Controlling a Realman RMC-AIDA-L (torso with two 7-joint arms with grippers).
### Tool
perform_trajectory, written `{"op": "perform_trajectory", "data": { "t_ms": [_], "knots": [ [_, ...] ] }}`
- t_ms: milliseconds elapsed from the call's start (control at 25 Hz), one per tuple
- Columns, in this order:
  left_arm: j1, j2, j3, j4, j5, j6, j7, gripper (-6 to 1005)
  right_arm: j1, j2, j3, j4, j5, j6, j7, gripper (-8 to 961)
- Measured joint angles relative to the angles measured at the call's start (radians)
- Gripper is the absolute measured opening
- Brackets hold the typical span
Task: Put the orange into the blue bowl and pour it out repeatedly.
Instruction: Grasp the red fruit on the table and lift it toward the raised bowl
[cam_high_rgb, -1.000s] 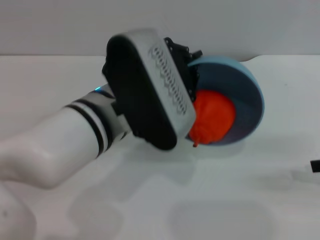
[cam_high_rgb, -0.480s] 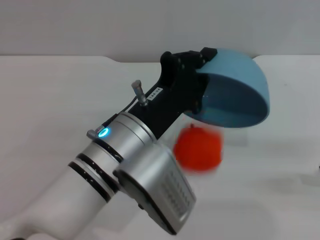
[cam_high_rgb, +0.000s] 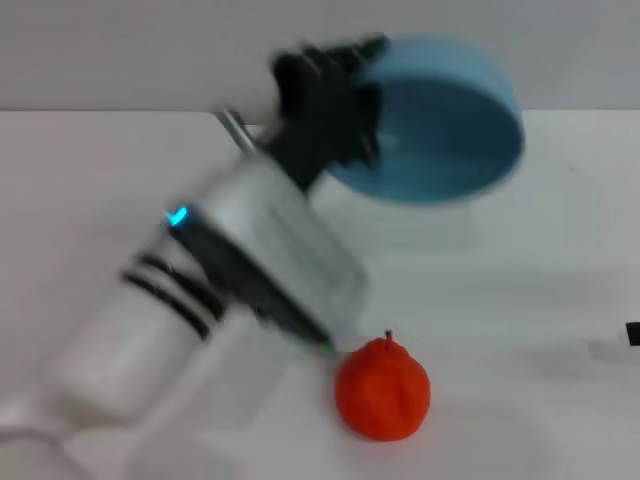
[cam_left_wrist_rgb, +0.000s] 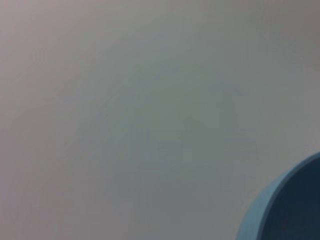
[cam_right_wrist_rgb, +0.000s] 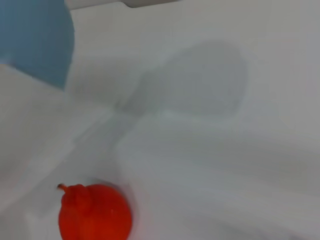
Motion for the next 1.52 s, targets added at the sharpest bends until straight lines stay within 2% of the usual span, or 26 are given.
{"op": "perform_trajectory", "data": {
  "t_ms": [80, 120, 160, 240, 280, 400, 440, 480, 560, 600, 680, 800, 1000, 1200, 1520],
  "knots": [
    [-0.003, 0.002, -0.084, 0.090, -0.177, 0.146, 0.000, -1, 0.014, 0.004, 0.000, 0.009, 0.002, 0.001, -0.002, 570],
    [-0.003, 0.002, -0.084, 0.090, -0.177, 0.146, 0.000, -1, 0.020, 0.004, -0.001, 0.016, 0.002, 0.002, -0.003, 570],
    [-0.031, 0.003, -0.272, 0.176, -0.365, 0.452, -0.031, -1, 0.030, 0.004, -0.001, 0.030, 0.002, 0.002, -0.003, 571],
    [-0.063, 0.006, -0.372, 0.193, -0.418, 0.656, -0.089, -1, 0.052, 0.002, -0.002, 0.063, 0.000, 0.005, -0.004, 573],
    [-0.100, 0.007, -0.462, 0.196, -0.444, 0.827, -0.163, -1, 0.060, 0.001, -0.004, 0.078, 0.001, 0.008, -0.004, 573],
    [-0.219, 0.012, -0.693, 0.142, -0.445, 1.196, -0.404, -1, 0.075, -0.001, -0.031, 0.101, 0.000, 0.027, -0.005, 575],
    [-0.252, 0.014, -0.750, 0.119, -0.445, 1.274, -0.453, -2, 0.077, -0.001, -0.048, 0.103, 0.000, 0.037, -0.005, 576],
    [-0.304, 0.014, -0.858, 0.064, -0.444, 1.408, -0.516, -2, 0.079, 0.000, -0.061, 0.103, 0.000, 0.047, -0.006, 577],
    [-0.346, 0.016, -0.951, 0.015, -0.443, 1.523, -0.563, -2, 0.081, 0.005, -0.084, 0.099, 0.002, 0.072, -0.006, 578],
    [-0.383, 0.019, -1.035, -0.026, -0.432, 1.613, -0.599, -2, 0.084, 0.010, -0.091, 0.097, 0.005, 0.088, -0.010, 579],
    [-0.421, 0.026, -1.118, -0.054, -0.380, 1.735, -0.655, -2, 0.093, 0.022, -0.098, 0.095, 0.010, 0.118, -0.031, 580],
    [-0.467, 0.029, -1.196, -0.057, -0.226, 1.901, -0.740, -2, 0.110, 0.038, -0.132, 0.121, 0.044, 0.147, -0.134, 583],
    [-0.444, 0.021, -1.262, -0.042, -0.171, 1.982, -0.761, -1, 0.125, 0.038, -0.254, 0.231, 0.208, 0.200, -0.294, 586],
    [-0.438, 0.029, -1.271, -0.040, -0.127, 2.049, -0.783, -1, 0.173, 0.038, -0.352, 0.323, 0.264, 0.230, -0.372, 590],
    [-0.445, 0.023, -1.277, -0.039, -0.064, 2.125, -0.800, -1, 0.241, 0.042, -0.493, 0.444, 0.309, 0.344, -0.394, 610]
  ]
}}
